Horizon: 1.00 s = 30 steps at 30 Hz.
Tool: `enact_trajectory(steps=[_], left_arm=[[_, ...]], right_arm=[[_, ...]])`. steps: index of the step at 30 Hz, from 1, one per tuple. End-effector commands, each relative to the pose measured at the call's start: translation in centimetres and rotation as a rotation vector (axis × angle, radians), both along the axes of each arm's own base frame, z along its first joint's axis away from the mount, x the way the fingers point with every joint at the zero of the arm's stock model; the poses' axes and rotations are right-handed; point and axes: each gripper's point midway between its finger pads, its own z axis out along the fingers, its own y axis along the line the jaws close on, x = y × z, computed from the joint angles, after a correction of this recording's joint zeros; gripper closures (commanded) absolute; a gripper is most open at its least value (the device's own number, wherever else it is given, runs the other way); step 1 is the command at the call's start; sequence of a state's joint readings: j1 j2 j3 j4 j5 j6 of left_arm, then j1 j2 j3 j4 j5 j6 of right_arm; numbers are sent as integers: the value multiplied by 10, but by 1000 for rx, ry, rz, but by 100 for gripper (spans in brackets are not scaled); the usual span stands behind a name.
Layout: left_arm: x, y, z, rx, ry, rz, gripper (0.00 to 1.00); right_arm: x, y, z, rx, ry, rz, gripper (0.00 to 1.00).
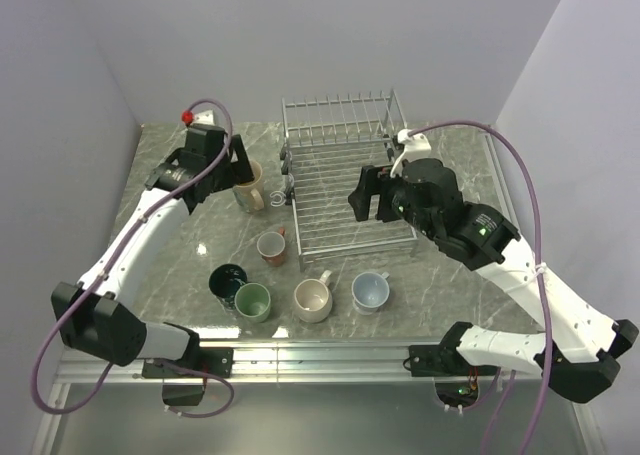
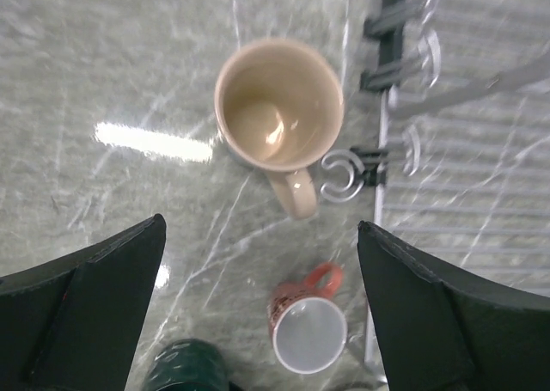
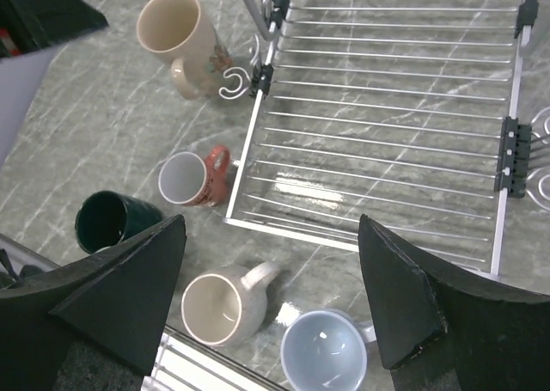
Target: Load the cups into the dish rack
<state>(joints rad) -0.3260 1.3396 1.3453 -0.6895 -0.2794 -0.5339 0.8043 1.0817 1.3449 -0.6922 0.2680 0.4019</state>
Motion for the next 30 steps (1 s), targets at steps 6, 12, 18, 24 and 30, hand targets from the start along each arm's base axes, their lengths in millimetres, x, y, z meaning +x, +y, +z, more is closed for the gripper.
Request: enact_trajectory(steps=[6,12,18,24,30], left_arm=[[-8,-19,-73,-40,180,-126,1],[-33,-43,-102,-113,239,-230,7],[-60,-62,-120,-146,264,-294,11],[-67,-60,-142,-130,310,-267,27],[-70,-63,-160,-118,360,-292,41]], right_arm=[[15,-30,-8,-31,68,-85,13],[15,-32,-24,-36,128,-100,13],[14,-30,-37,-29,172,-112,15],[15,-26,-40,-16,190,-110,15],[15,-28,-42,-25,195,-120,15]])
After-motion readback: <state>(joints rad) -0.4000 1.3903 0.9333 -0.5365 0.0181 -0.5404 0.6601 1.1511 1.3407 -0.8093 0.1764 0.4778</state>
